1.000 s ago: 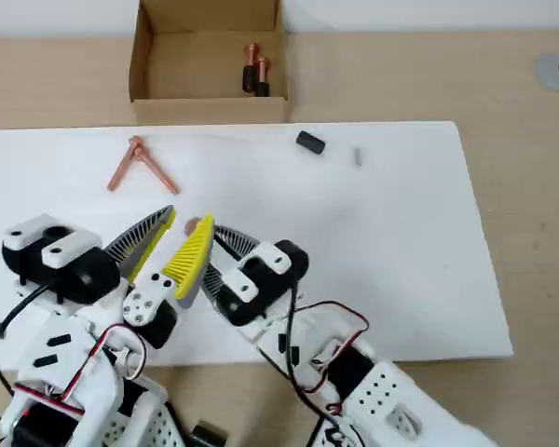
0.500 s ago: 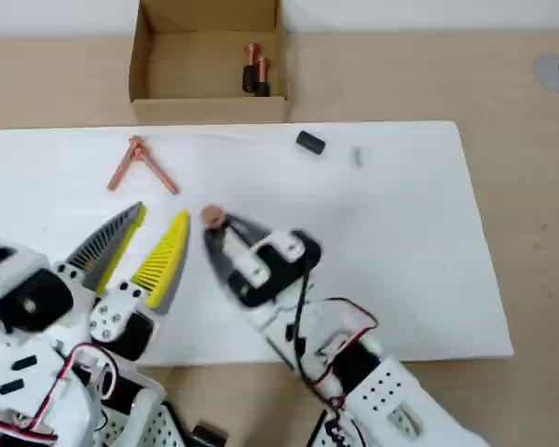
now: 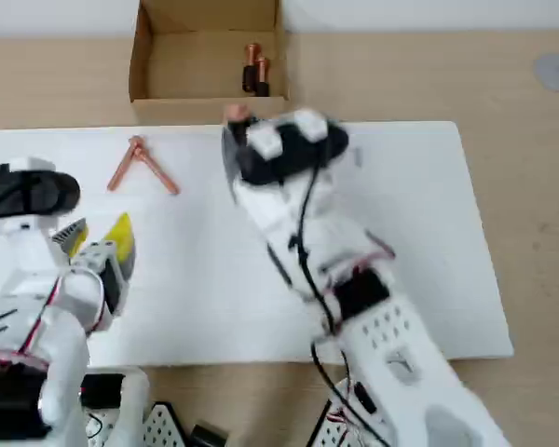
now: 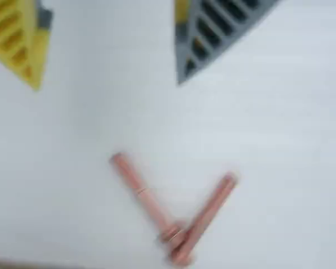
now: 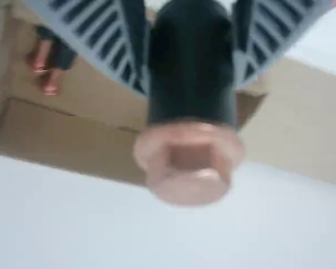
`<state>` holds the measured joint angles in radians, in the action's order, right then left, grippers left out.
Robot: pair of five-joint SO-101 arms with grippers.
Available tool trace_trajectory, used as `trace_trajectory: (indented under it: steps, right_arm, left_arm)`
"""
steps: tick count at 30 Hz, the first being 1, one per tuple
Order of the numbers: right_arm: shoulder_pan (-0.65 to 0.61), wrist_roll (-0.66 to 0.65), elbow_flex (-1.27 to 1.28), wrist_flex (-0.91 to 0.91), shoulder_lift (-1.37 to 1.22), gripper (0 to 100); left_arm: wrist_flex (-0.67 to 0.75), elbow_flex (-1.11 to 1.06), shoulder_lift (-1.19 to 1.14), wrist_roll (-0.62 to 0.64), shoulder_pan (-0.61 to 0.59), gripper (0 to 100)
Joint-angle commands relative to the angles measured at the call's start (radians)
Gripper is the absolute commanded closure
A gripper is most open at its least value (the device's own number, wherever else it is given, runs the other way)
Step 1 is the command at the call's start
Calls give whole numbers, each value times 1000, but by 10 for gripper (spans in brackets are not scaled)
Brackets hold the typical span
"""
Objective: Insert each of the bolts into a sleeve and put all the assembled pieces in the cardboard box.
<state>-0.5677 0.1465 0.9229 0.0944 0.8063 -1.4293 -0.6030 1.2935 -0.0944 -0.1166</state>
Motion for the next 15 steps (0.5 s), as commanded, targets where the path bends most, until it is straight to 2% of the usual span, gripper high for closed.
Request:
trace_trajectory:
  steps: [1,8,15]
  right_arm:
    - [61,-12,-298,11,-240,989]
    - [90,-95,-766,229,-759,989]
    - [194,-98,-1265,261,-1250,989]
  left_arm:
    - [60,-66,-81,-5,-78,833]
    - [212,-143,-317,-9,-130,829]
    - [267,17,-555,-5,-126,829]
